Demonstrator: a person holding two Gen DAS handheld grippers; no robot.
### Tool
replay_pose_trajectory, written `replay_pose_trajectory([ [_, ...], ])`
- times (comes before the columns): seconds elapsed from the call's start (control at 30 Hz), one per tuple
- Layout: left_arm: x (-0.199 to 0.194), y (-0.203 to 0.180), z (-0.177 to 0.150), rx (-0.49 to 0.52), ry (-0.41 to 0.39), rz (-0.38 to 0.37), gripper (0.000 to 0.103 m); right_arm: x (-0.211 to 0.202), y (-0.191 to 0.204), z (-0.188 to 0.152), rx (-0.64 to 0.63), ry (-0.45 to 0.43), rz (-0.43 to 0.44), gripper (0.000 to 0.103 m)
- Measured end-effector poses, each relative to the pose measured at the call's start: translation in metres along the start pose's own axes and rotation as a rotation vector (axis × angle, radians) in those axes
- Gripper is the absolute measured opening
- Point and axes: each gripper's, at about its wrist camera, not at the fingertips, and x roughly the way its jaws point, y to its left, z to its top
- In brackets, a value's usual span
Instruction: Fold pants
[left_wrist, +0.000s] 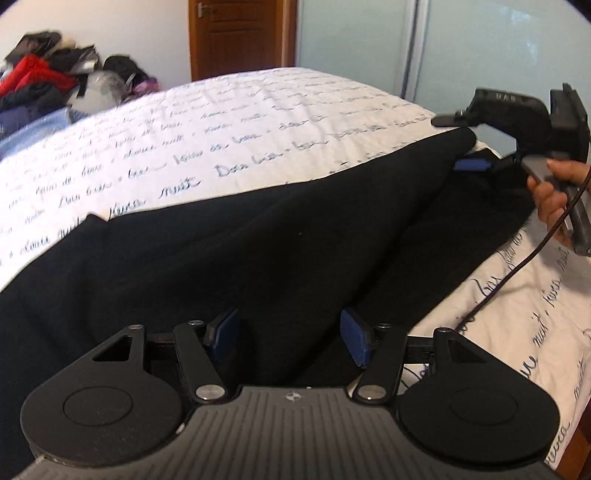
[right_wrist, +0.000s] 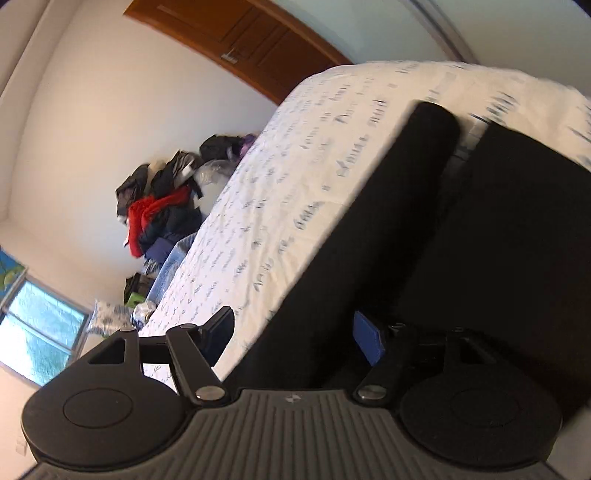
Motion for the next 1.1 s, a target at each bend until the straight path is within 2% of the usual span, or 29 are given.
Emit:
replay_pose_trajectory([
  [0.23,0.005,0.017,0.007,-0.111,0.003,-0.019,0.062,0.053,0.048,0.029,-0.122,0.059,-0.036,0.075],
  [0.33,0.008,0.024,0.010,-0.160,0.011,-0.034,0.062,0.083,0.071,0.038,-0.238,0.110,-0.042,0.078],
  [0.4,0.009,0.025,0.011,-0.179,0.013,-0.035,0.062,0.104,0.078,0.040,-0.323,0.138,-0.078,0.079],
  [0.47,0.009,0.025,0.012,-0.178,0.011,-0.033,0.062,0.113,0.077,0.041,-0.346,0.147,-0.121,0.079],
  [0.53,0.009,0.026,0.010,-0.178,0.007,-0.035,0.062,0.099,0.075,0.044,-0.311,0.082,-0.102,0.079],
  [0.63,0.009,0.026,0.008,-0.175,0.004,-0.037,0.062,0.068,0.067,0.050,-0.243,-0.033,-0.027,0.079],
  [0.73,0.008,0.026,0.007,-0.175,-0.001,-0.035,0.062,0.058,0.058,0.057,-0.187,-0.063,-0.028,0.079],
  [0.93,0.007,0.024,0.006,-0.175,-0.005,-0.028,0.061,0.081,0.025,0.055,-0.008,0.026,0.022,0.080],
  [1.03,0.006,0.025,0.006,-0.179,-0.004,-0.032,0.061,0.096,0.013,0.043,0.116,0.110,0.095,0.080],
  [1.1,0.007,0.026,0.006,-0.185,-0.002,-0.034,0.061,0.103,0.011,0.038,0.149,0.162,0.142,0.080],
])
